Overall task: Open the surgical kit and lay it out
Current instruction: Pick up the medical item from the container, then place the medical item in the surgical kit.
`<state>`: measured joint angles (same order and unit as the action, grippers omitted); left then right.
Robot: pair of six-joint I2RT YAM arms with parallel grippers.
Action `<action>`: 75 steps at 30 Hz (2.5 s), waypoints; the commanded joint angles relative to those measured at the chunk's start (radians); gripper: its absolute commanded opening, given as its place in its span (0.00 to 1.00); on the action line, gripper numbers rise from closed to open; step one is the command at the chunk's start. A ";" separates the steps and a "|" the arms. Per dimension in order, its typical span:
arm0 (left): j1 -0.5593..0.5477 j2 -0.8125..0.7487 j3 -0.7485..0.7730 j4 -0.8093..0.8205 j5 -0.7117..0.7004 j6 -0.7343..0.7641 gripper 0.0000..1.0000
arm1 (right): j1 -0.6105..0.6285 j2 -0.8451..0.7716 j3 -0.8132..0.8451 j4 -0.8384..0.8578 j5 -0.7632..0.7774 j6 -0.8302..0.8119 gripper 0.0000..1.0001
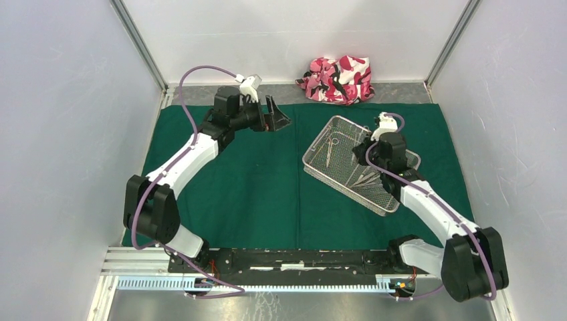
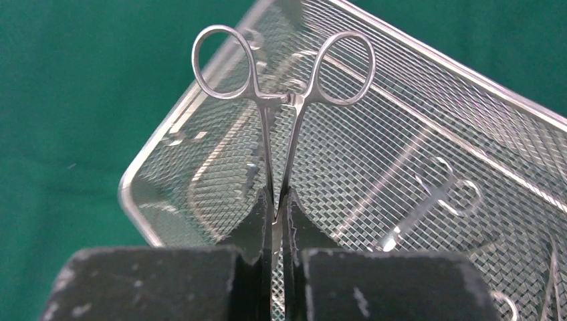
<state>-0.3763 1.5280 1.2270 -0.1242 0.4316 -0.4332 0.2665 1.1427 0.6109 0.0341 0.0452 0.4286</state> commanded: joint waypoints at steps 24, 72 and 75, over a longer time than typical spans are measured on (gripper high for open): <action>-0.219 0.096 -0.355 1.549 0.473 -0.790 0.83 | 0.006 -0.147 0.107 0.392 -0.996 0.258 0.00; -0.288 -0.249 -0.148 -0.102 0.174 0.383 0.02 | 0.069 -0.335 0.185 -0.317 -0.454 -0.362 0.67; -0.317 -0.279 -0.146 -0.297 0.065 0.486 0.02 | 0.068 -0.450 0.150 -0.360 -0.266 -0.420 0.69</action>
<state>-0.6601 1.2911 1.0546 0.0792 0.6724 -0.3138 0.3374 0.8272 0.7551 -0.1745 -0.5552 0.1940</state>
